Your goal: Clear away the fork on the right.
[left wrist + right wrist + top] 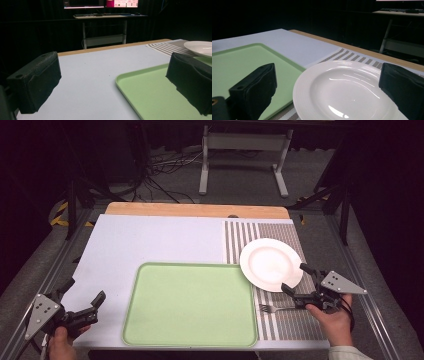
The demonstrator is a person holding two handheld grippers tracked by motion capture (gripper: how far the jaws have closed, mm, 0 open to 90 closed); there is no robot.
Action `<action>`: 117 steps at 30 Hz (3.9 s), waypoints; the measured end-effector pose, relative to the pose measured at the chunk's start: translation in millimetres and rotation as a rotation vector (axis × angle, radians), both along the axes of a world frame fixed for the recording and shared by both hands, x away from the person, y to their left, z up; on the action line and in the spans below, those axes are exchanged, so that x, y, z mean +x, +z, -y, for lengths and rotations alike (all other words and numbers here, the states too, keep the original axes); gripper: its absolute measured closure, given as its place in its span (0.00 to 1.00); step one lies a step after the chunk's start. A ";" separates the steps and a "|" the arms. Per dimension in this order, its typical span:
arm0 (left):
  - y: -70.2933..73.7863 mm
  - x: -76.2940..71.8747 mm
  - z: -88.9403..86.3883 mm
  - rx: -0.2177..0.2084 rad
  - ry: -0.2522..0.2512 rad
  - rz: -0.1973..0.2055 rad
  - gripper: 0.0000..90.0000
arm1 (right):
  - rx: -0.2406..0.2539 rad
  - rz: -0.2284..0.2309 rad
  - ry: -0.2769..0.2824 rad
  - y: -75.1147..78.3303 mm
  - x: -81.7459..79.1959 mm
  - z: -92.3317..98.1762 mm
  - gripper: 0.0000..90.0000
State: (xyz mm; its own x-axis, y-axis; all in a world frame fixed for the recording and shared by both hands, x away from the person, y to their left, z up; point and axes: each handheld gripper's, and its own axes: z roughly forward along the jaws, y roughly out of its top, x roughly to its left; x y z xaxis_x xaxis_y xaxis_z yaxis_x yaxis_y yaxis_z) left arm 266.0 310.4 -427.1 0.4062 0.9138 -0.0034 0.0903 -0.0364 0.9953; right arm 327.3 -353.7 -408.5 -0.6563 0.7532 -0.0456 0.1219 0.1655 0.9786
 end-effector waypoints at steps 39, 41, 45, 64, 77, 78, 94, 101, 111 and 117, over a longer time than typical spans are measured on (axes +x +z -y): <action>1.2 -0.7 -2.7 -0.010 0.006 -0.002 0.00 | -0.529 -0.242 0.271 51.7 25.6 -14.6 0.05; 1.2 -0.7 -2.8 -0.010 0.005 -0.002 0.00 | -0.552 -0.254 0.279 52.3 26.8 -15.1 0.06; 1.7 -1.2 -3.0 -0.012 0.008 0.001 0.00 | -0.592 -0.284 0.292 52.5 29.3 -15.4 0.06; 2.2 -1.2 -1.9 -0.010 0.003 0.001 0.00 | -0.743 -0.395 0.358 46.0 34.7 -17.7 0.11; 2.4 -1.3 -1.8 -0.009 0.003 0.002 0.00 | -0.833 -0.444 0.411 40.3 33.8 -25.8 0.21; 2.6 -1.4 -2.2 -0.009 0.004 0.004 0.00 | -0.836 -0.447 0.413 39.3 33.8 -25.8 0.22; 2.2 -1.3 -1.9 -0.011 0.003 0.001 0.00 | -0.963 -0.538 0.545 11.8 37.7 -29.0 0.43; 1.8 -1.1 -2.4 -0.013 0.003 0.001 0.00 | -1.038 -0.608 0.587 -0.9 40.5 -31.1 0.56; 1.5 -1.0 -2.0 -0.021 -0.008 0.006 0.00 | -1.143 -0.631 0.620 -3.7 40.9 -35.3 0.81; 1.5 -1.1 -3.1 -0.017 -0.010 0.007 0.00 | -1.191 -0.621 0.644 -4.0 41.4 -39.0 0.91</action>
